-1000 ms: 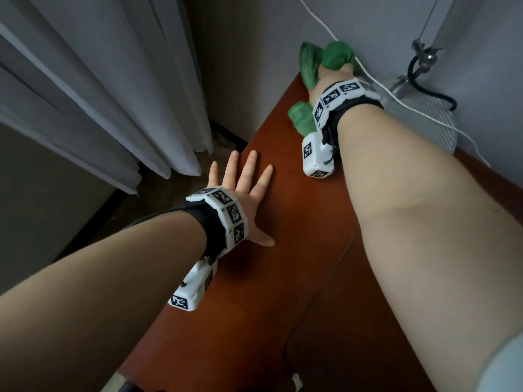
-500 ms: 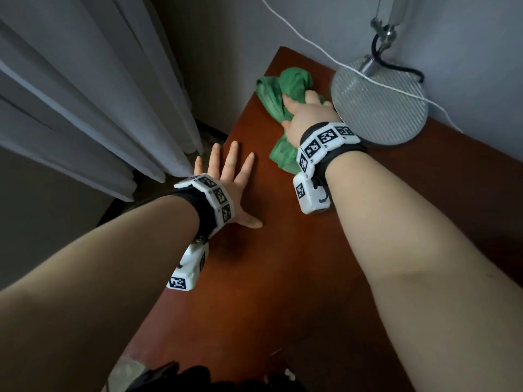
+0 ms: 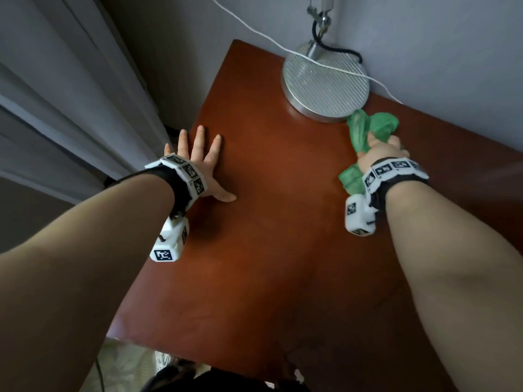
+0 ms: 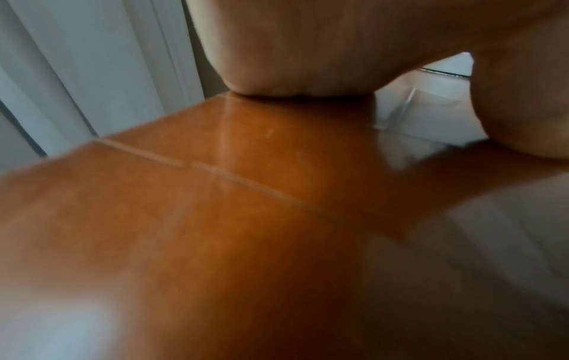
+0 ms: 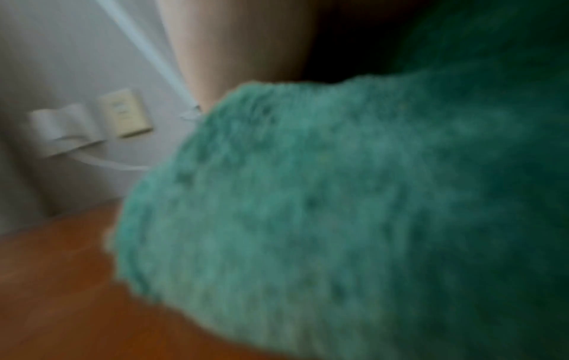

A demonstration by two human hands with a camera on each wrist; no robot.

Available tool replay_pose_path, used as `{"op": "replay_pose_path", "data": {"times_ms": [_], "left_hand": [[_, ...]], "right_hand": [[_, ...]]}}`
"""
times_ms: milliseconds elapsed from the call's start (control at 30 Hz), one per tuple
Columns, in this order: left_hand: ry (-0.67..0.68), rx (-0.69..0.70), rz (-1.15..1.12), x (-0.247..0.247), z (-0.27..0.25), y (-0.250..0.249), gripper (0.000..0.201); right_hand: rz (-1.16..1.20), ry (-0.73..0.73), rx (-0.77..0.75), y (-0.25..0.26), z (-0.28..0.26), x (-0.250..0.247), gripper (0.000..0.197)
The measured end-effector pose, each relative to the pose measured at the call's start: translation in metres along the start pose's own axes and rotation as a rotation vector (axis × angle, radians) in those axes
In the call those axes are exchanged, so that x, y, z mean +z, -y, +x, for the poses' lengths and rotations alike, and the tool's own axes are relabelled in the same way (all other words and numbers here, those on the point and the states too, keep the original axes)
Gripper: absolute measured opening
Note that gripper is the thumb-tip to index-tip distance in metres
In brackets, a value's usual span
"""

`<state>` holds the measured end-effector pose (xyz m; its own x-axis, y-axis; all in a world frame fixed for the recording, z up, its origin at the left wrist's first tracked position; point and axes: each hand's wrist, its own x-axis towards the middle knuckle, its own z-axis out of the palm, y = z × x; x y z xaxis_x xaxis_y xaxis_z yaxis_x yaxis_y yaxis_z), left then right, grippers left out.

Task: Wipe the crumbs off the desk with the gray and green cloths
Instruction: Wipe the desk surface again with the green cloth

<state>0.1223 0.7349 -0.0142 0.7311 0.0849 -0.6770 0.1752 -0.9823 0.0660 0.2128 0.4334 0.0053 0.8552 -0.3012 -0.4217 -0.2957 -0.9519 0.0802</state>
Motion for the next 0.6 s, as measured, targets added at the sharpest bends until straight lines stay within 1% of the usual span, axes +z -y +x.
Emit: {"op": "replay_pose_path", "data": {"times_ms": [33,100,133,200,233,267,300,333,367,433,467,500,533,600], "left_hand": [[-0.006,0.002,0.002,0.000,0.000,0.000,0.127],[-0.028,0.012,-0.004,0.001,-0.002,0.001,0.127],[-0.044,0.020,-0.016,0.002,-0.004,0.002,0.126],[-0.086,0.051,-0.042,0.007,-0.011,0.005,0.121],[-0.108,0.066,-0.050,0.011,-0.015,0.008,0.117],[-0.119,0.082,-0.058,0.016,-0.022,0.011,0.111],[-0.121,0.099,-0.073,0.022,-0.030,0.017,0.106],[-0.118,0.115,-0.093,0.028,-0.039,0.024,0.103],[-0.113,0.128,-0.111,0.036,-0.049,0.032,0.099],[-0.094,0.146,-0.116,0.054,-0.069,0.051,0.097],[-0.082,0.154,-0.103,0.064,-0.080,0.061,0.098],[-0.072,0.165,-0.088,0.074,-0.090,0.070,0.099],[-0.062,0.179,-0.078,0.083,-0.099,0.077,0.099],[-0.049,0.196,-0.090,0.099,-0.114,0.087,0.098]], "right_hand": [[0.004,-0.008,-0.012,0.006,-0.004,0.002,0.059],[-0.023,-0.031,-0.112,0.016,-0.024,0.011,0.057],[-0.063,-0.043,-0.197,0.019,-0.040,0.019,0.055],[-0.164,-0.059,-0.434,0.022,-0.075,0.037,0.055],[-0.207,-0.033,-0.562,0.021,-0.089,0.043,0.055],[-0.237,0.020,-0.658,0.020,-0.099,0.046,0.054],[-0.252,0.063,-0.709,0.017,-0.102,0.046,0.053],[-0.245,0.074,-0.703,0.016,-0.100,0.043,0.053],[-0.206,0.052,-0.639,0.014,-0.096,0.041,0.053],[-0.088,-0.033,-0.413,0.015,-0.088,0.039,0.052],[-0.071,-0.056,-0.320,0.019,-0.089,0.041,0.051],[-0.088,-0.058,-0.273,0.024,-0.092,0.044,0.051],[-0.112,-0.049,-0.266,0.031,-0.097,0.048,0.051],[-0.137,-0.047,-0.342,0.044,-0.116,0.058,0.052]]}}
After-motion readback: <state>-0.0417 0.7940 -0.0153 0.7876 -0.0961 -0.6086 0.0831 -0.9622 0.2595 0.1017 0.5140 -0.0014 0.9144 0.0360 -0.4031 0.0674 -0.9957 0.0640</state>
